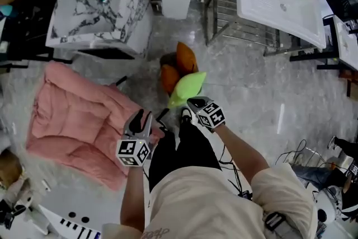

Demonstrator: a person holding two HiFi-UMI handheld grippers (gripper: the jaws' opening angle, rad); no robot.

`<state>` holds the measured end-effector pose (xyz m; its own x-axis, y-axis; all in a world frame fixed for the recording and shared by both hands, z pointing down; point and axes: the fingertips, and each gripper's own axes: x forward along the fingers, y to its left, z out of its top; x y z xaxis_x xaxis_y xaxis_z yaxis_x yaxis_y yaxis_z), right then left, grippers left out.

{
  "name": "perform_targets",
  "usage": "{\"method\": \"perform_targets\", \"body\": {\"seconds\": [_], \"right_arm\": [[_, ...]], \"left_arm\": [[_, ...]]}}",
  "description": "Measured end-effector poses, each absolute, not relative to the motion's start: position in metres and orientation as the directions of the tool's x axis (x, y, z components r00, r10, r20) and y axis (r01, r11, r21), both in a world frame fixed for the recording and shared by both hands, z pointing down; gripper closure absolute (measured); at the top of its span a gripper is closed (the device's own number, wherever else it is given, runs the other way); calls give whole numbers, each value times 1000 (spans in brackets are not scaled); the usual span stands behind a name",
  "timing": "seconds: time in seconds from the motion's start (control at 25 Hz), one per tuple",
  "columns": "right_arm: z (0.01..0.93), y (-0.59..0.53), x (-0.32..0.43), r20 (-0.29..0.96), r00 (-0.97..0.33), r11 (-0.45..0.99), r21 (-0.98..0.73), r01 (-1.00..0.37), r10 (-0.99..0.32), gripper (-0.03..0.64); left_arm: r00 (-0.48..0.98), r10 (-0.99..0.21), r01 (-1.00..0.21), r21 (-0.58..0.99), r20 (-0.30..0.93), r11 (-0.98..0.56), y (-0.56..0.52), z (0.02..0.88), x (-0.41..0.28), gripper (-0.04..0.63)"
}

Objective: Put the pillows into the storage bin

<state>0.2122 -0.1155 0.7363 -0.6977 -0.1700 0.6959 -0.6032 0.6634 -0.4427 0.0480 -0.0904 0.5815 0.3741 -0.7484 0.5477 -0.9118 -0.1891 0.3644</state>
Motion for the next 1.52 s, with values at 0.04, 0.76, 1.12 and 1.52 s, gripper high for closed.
{"method": "perform_targets", "body": {"seconds": [0.04,0.76,1.12,1.52], "right_arm": [[719,-114,209,675,-713,669,-444,-597,-188,615],[420,-159,179,187,-870,787,-370,-493,-456,615],[322,-187,187,64,-855,840,-162,-518,-515,615],[260,-182,162,-4,-886,886,-6,-463,-463,615]], "left_arm": [[378,-751,-912,356,542,-203,-91,574,46,445],[428,-847,-904,137,313,-406,-124,420,26,445],[427,-891,-891,-101,153,-444,-143,322,20,443],[348,-937,-935,-62,36,-350,-130,273,-8,448]]}}
